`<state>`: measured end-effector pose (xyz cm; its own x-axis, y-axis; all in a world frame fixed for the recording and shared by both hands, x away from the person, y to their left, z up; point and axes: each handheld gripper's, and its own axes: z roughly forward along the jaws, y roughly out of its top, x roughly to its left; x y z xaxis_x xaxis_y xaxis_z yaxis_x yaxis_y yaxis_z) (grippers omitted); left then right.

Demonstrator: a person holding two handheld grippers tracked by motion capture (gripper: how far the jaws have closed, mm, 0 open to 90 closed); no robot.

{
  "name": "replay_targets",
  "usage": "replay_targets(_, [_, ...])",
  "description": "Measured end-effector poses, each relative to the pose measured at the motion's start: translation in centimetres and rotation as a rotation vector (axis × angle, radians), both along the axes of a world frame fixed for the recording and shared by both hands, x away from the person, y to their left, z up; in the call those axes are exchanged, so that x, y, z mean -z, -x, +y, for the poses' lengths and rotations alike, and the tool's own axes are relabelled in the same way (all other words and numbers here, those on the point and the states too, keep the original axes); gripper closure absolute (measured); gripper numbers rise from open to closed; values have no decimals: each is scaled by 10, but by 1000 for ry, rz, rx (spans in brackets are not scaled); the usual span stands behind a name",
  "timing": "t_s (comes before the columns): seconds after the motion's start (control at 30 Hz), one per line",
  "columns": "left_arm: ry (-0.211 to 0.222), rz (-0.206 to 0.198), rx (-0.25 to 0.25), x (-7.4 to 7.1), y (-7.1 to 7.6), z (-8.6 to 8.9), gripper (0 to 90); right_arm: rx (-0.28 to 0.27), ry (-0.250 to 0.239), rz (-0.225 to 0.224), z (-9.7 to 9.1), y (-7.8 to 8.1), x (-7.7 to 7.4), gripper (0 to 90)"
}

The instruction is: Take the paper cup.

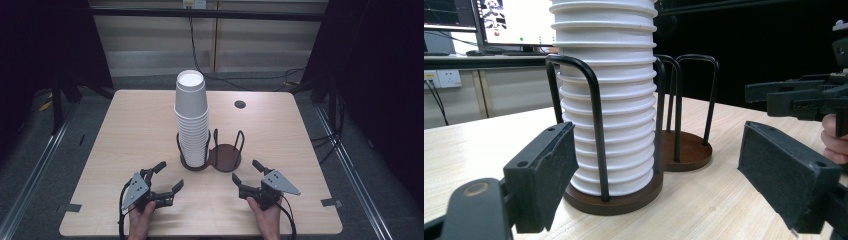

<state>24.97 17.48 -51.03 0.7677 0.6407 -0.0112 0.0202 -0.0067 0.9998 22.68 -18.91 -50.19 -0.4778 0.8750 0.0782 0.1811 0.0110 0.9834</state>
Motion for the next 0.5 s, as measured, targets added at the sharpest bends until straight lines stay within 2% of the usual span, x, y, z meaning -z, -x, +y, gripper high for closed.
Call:
replay_targets(0.1, [3,5,1,0,0,0,156,-57,0,-1,3,0,-4,153])
replay_targets(0.17, [2,4,1,0,0,0,156,-75,6,3,4,-1,-7,164])
replay_targets(0.23, [-11,-8,3,0,-1,1,156,-87,-1,-22,6,-1,-11,169])
replay_targets(0.27, [-11,-8,3,0,-1,1,156,-87,-1,-22,6,-1,-11,169])
replay_targets(0.3, [-7,-6,2,0,0,0,156,-120,-23,-18,6,-2,-15,187])
replay_targets(0.5, [0,0,0,0,0,0,156,-170,-19,-1,11,-7,-25,201])
